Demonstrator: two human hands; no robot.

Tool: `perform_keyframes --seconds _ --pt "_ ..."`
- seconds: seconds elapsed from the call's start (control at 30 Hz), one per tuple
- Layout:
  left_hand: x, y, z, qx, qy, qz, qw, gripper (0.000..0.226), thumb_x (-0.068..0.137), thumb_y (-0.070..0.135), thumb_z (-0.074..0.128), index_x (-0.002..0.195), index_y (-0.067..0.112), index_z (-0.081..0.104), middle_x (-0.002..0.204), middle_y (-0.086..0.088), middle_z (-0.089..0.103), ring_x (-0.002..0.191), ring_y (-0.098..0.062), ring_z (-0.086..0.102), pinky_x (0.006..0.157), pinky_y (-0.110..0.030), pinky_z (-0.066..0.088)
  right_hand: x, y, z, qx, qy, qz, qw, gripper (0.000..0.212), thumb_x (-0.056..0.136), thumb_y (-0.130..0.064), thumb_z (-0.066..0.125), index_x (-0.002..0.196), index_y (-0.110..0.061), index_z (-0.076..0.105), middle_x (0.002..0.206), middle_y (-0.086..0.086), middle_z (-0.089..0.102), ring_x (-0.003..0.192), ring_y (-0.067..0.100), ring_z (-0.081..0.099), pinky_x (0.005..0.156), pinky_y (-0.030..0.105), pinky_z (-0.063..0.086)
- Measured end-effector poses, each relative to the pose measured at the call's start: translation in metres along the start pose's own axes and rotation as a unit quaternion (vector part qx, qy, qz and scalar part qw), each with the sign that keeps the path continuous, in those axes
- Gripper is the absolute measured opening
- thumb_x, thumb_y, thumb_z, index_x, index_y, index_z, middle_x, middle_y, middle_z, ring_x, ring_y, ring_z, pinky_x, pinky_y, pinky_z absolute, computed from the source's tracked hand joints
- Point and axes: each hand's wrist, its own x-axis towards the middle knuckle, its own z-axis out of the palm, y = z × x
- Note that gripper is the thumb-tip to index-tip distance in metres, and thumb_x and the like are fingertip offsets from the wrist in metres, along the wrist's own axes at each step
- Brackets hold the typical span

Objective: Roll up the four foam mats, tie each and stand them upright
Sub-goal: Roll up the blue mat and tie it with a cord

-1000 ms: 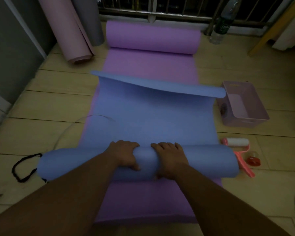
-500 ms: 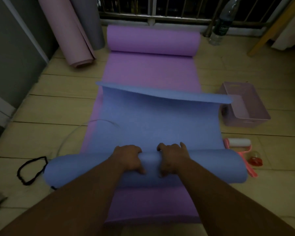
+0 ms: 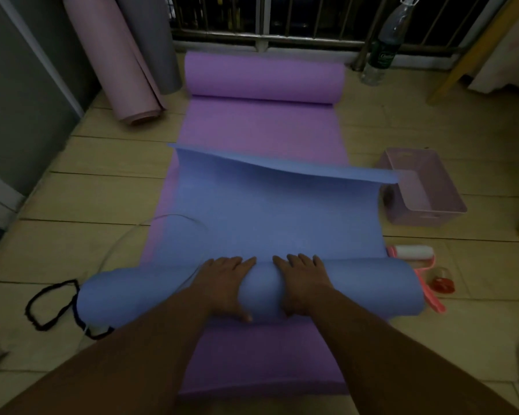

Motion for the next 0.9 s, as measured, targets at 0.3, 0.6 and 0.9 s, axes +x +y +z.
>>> perform_keyframes --seconds 0.3,0.6,0.9 --pt "0.014 0.004 -0.013 -0.011 -0.010 -0.055 0.998 0.083 0.056 0.060 0.079 0.128 0.033 0.048 0.124 0.003 0.061 0.112 -0.020 0.059 0.092 -0.034 0.041 0.000 -0.003 0.002 0.001 0.036 -0.019 0.999 0.110 0.059 -0.050 0.083 0.149 -0.034 0.022 0.149 0.005 0.032 0.139 0.028 0.030 0.119 0.049 0.010" --pt "-0.001 -0.001 0.005 -0.019 0.023 -0.016 0.999 0.123 0.045 0.089 0.059 0.147 0.027 0.027 0.142 0.000 0.043 0.128 -0.022 0.043 0.106 -0.038 0.032 0.011 -0.005 -0.006 0.035 -0.006 -0.031 0.999 0.089 0.064 -0.045 0.083 0.140 -0.029 0.039 0.132 0.003 0.052 0.122 0.023 0.051 0.109 0.036 0.031" --pt "0.010 -0.001 -0.013 -0.049 0.016 -0.038 0.998 0.085 0.060 0.076 0.071 0.130 0.036 0.046 0.126 0.006 0.061 0.114 -0.020 0.057 0.099 -0.038 0.035 0.004 0.000 -0.004 0.044 0.033 -0.029 0.998 0.112 0.060 -0.061 0.080 0.151 -0.035 0.022 0.155 0.001 0.031 0.144 0.021 0.025 0.120 0.049 0.004"
